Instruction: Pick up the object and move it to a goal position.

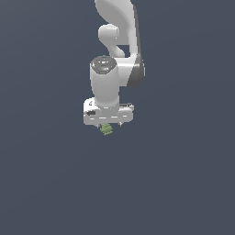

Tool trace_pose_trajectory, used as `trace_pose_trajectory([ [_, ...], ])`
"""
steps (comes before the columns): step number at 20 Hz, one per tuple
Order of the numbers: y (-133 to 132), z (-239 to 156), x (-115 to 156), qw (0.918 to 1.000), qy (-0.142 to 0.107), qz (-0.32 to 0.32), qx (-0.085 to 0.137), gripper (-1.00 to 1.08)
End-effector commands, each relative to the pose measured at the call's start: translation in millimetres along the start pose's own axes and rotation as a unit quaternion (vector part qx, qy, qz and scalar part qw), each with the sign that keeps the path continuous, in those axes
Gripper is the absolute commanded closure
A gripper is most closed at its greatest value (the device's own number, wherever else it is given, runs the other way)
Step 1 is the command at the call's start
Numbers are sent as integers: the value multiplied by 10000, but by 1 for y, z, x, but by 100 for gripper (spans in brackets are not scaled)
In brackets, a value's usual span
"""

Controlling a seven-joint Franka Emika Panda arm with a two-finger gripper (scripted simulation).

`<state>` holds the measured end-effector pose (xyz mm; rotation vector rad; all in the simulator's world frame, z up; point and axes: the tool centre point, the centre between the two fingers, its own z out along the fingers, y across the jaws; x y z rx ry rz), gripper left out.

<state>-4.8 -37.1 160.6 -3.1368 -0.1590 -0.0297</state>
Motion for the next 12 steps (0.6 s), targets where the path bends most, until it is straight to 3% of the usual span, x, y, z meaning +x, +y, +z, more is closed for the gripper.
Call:
trace_pose_trajectory([
  [1,4,9,-8,9998,-14,-204,-3,-92],
  [12,18,51,-51,9924,-75,-1232,5,-92],
])
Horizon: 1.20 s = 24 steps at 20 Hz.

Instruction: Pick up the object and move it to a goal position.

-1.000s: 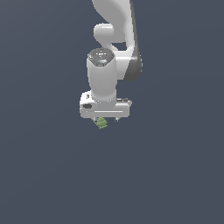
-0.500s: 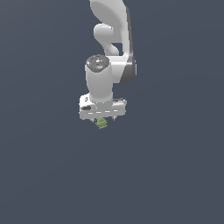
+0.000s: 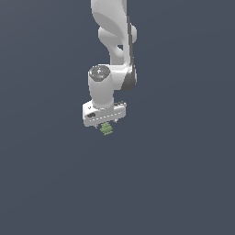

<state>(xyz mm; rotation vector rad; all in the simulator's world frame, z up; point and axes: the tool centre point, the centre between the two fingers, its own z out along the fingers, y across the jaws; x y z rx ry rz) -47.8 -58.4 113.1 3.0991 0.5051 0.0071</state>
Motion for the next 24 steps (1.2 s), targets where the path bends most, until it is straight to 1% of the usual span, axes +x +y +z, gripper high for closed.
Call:
trace_pose_trajectory([
  [1,0,7,-8,9998,-6,-190,3,-92],
  [8,0,17,-21,9989,-19,-468,11,-92],
  [15,0,21,-21,9989,-22,-474,13,-92],
  [24,-1,58,-23,9988,-21,-490,13,-92],
])
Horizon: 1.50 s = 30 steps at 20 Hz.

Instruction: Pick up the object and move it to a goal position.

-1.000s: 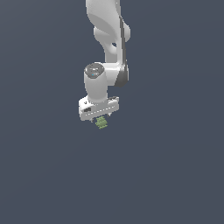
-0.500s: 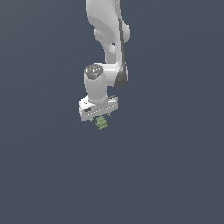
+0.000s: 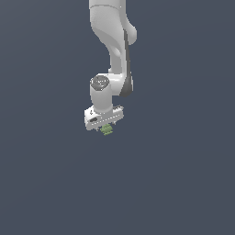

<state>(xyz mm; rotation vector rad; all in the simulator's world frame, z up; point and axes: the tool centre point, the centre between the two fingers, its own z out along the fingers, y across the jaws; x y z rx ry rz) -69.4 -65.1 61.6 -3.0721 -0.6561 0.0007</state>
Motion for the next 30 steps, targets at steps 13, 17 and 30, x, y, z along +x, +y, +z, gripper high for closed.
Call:
trace_pose_trajectory([
  [13,0,17,0,10000,2,-7,-2,108],
  [17,1,16,0,10000,6,-4,-6,108],
  [30,-40,-13,-3,10000,4,-5,-7,108],
])
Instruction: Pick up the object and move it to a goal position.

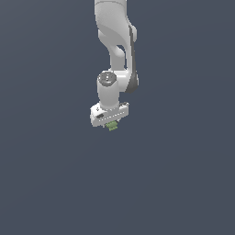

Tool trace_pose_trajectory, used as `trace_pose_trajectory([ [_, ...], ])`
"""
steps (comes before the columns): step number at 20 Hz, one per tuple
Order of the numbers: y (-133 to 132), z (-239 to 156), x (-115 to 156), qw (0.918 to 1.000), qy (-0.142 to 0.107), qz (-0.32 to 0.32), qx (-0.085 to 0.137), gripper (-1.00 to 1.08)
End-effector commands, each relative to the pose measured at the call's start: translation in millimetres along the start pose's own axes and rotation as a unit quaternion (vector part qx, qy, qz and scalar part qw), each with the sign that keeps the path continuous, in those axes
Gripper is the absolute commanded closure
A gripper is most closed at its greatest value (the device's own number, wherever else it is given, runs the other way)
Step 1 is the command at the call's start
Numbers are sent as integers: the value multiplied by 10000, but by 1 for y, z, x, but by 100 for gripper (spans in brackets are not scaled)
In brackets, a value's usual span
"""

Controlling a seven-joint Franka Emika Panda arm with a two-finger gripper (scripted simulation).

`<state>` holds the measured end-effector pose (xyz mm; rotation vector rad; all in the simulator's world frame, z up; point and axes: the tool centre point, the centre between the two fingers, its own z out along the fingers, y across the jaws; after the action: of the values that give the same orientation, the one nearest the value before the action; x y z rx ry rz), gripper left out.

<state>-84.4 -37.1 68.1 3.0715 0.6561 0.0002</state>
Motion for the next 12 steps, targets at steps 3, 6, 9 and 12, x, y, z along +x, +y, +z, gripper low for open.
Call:
trace_pose_trajectory([
  [3,-30,-21,-2,10000,1,-5,-3,108],
  [6,-57,-39,-3,10000,-2,-7,-7,108],
  [9,-82,-57,-4,10000,-2,-7,-7,108],
  [12,-103,-73,-5,10000,-4,-8,-9,108],
])
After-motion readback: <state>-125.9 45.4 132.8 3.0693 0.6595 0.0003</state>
